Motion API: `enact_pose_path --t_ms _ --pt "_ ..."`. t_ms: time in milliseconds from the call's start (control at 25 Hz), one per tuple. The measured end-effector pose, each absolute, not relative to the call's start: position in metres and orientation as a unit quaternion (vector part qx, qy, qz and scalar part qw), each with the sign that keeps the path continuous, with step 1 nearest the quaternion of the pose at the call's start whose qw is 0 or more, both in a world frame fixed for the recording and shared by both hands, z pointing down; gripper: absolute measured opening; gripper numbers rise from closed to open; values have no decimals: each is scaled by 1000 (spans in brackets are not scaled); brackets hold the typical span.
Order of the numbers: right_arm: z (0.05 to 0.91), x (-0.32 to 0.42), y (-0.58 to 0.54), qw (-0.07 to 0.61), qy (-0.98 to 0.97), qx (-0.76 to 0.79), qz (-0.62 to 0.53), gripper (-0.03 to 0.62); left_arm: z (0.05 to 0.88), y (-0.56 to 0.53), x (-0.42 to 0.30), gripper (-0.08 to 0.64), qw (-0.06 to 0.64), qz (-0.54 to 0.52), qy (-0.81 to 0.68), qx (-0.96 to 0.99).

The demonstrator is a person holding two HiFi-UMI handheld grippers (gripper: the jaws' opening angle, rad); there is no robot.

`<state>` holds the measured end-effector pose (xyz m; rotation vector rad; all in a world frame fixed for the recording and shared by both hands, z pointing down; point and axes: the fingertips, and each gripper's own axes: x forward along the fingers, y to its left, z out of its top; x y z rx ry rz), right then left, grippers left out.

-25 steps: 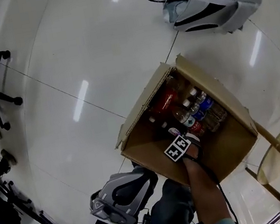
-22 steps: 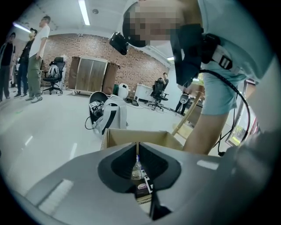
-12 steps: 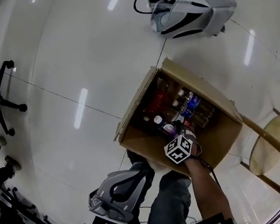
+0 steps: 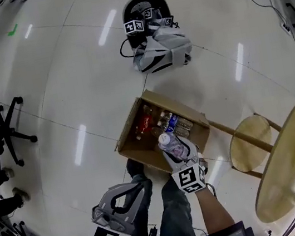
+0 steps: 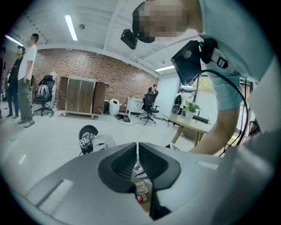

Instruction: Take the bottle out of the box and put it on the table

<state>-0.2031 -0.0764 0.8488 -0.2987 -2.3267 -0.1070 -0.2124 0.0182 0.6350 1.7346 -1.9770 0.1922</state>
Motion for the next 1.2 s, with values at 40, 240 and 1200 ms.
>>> enact_pose_path --t_ms 40,240,1200 --pt "815 -201 -84 367 -924 -104 -29 279 617 16 -209 25 244 72 -723 643" --pt "637 -186 -133 218 -976 -20 -9 279 538 -10 -194 23 204 73 -702 679" --pt "447 177 -365 57 -913 405 -9 287 390 -215 57 11 136 74 -470 869"
